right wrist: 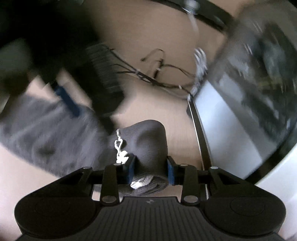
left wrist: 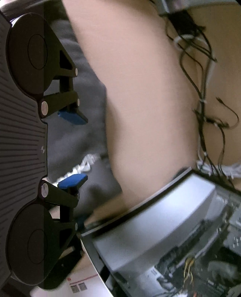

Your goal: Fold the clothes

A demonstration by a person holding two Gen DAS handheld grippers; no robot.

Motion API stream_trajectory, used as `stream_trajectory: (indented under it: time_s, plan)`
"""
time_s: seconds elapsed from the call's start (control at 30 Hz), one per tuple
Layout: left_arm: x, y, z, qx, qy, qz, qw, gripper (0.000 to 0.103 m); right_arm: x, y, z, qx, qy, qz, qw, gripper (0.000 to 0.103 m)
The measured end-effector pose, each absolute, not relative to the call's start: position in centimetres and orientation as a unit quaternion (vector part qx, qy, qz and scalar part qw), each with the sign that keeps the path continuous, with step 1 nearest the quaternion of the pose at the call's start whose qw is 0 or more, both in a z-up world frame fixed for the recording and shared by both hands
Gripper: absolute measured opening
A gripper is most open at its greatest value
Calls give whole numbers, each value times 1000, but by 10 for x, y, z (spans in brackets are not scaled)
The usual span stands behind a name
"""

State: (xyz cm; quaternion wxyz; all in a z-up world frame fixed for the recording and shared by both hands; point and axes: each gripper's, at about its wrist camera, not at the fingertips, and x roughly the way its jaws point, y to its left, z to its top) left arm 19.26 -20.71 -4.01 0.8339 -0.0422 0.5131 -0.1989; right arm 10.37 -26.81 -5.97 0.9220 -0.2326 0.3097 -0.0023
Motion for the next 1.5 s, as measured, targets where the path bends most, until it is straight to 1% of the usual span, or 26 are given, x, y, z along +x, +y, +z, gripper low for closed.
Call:
stream_trajectory:
  time_s: [0.1,0.13,0.23,0.4,0.47,0.57,0.63,0.7,0.77,0.8,0.87,0.93,1.1,1.3,1.5]
  plan:
    - [196,-219,-37,-48,514,-214,829,59,100,-257,-63,-271,302,-4,914,34]
    - [197,-224,-38,-45,514,-216,829,56,100,-255,-64,-278,300,-5,913,34]
    - [198,-237,-41,-27,514,-215,830,53,97,-251,-64,-295,296,-3,909,35]
    - [202,-234,-45,-30,515,-203,832,53,92,-258,-60,-270,295,18,916,37]
    - [204,-230,-47,-25,514,-193,835,53,91,-265,-54,-233,297,37,925,39]
    - [203,-223,-50,-8,512,-170,842,53,92,-284,-41,-141,306,66,939,41]
    - [203,-218,-57,4,517,-148,843,49,95,-302,-35,-64,315,75,944,45]
    - [204,-210,-65,-2,528,-137,838,49,100,-318,-31,9,325,79,942,48]
    - [203,-203,-70,-17,536,-134,833,49,107,-328,-37,42,341,60,937,49]
    - [203,-201,-69,-21,536,-133,833,49,109,-328,-40,36,345,50,936,48]
    - [201,-199,-66,-26,532,-135,836,50,111,-324,-45,16,349,35,936,37]
    - [198,-197,-61,-29,525,-136,839,51,105,-312,-46,-31,341,35,939,35]
    - [192,-198,-41,-32,505,-150,849,52,89,-272,-54,-174,304,58,935,33]
    - [187,-209,-31,-35,503,-170,846,52,79,-243,-57,-272,275,74,919,33]
    - [191,-231,-41,-26,518,-189,834,52,72,-220,-70,-378,247,100,886,33]
